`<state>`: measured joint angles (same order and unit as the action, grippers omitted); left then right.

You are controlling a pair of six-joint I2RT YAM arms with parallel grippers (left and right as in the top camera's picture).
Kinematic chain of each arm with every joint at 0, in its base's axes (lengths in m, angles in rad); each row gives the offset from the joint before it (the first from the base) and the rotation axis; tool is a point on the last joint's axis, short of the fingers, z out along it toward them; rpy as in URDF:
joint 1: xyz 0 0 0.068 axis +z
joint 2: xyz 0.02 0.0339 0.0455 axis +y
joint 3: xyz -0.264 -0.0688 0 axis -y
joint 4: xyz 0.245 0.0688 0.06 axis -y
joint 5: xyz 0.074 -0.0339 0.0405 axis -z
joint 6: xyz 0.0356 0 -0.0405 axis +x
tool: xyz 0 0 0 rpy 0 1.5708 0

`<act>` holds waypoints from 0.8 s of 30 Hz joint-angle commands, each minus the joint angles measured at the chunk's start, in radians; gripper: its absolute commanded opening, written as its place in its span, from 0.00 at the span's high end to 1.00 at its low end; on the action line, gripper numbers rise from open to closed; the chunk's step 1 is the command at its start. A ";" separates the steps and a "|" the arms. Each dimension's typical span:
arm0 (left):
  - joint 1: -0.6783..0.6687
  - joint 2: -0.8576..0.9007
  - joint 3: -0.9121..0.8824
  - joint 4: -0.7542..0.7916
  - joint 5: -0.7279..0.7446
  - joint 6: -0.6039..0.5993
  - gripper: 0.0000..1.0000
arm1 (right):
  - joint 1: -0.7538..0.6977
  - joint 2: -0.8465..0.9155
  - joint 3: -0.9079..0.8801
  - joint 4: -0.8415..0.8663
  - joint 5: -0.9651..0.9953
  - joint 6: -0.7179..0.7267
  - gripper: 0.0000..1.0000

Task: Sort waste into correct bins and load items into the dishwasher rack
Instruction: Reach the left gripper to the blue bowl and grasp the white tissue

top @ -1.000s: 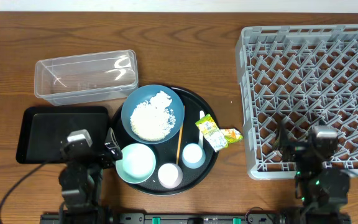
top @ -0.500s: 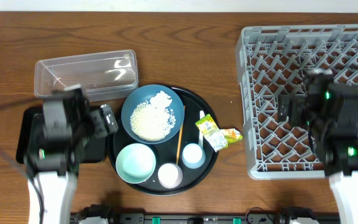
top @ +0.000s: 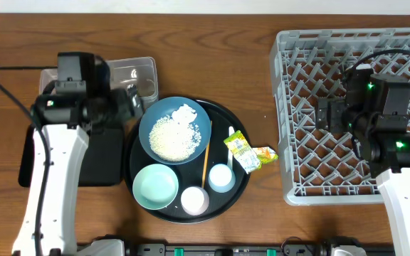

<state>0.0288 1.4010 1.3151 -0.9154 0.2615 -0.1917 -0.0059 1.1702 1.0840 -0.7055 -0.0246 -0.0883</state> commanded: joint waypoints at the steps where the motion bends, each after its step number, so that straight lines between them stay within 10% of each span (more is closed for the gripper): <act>1: -0.034 0.053 0.016 0.047 0.116 -0.078 0.02 | 0.005 -0.005 0.021 0.009 -0.006 -0.014 0.01; 24: -0.318 0.521 0.016 0.261 -0.074 -0.076 0.04 | 0.005 -0.005 0.021 0.006 -0.005 -0.014 0.01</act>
<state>-0.2775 1.8927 1.3155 -0.6529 0.2611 -0.2657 -0.0059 1.1702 1.0840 -0.6987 -0.0265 -0.0887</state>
